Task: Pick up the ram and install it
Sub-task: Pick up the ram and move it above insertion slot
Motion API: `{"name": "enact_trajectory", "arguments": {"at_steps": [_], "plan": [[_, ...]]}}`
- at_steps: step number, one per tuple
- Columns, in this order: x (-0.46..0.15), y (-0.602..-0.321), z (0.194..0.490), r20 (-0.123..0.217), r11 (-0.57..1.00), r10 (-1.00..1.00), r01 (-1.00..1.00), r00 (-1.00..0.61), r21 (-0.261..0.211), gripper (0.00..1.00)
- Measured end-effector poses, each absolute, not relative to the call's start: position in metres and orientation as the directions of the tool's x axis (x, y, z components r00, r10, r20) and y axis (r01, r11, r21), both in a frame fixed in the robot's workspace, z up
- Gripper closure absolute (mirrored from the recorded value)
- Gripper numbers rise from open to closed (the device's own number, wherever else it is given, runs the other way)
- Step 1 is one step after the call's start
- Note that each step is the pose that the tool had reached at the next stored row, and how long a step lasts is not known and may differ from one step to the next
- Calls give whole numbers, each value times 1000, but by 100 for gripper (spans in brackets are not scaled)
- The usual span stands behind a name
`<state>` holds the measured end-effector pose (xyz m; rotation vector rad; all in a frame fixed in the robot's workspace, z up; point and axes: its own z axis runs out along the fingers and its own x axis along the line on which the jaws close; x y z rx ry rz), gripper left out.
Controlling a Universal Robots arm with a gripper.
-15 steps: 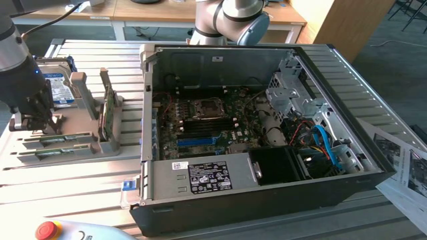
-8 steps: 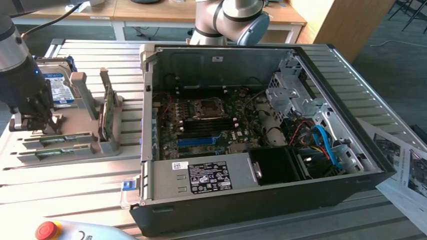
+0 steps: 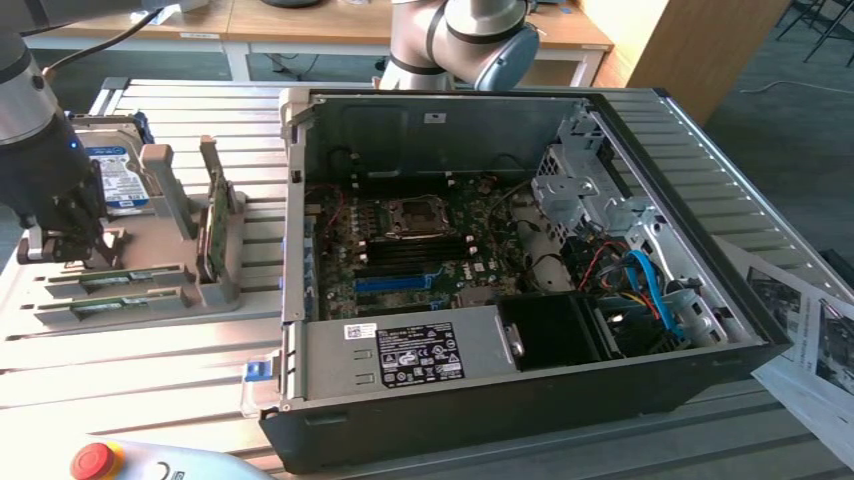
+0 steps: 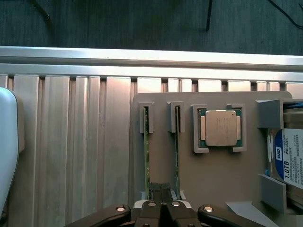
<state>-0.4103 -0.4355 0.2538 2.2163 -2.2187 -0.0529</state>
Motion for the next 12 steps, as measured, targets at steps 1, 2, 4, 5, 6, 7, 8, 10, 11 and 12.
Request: {"name": "enact_trajectory", "arguments": {"at_steps": [1,2,4,5,6,7,8,10,11,12], "plan": [[-410,-436,254,-20,1,-1000,-1000,-1,27,89],[-410,-436,254,-20,1,-1000,-1000,-1,28,89],[-410,-436,253,-20,1,-1000,-1000,-1,27,89],[-410,-436,253,-20,1,-1000,-1000,-1,27,89],[-410,-436,252,-20,1,-1000,-1000,-1,28,89],[-410,-436,251,-20,1,-1000,-1000,-1,28,89],[-410,-436,250,-20,1,-1000,-1000,-1,27,89],[-410,-436,248,-20,1,-1000,-1000,-1,27,89],[-410,-436,247,-20,1,-1000,-1000,-1,27,89],[-410,-436,245,-20,1,-1000,-1000,-1,28,89]]}}
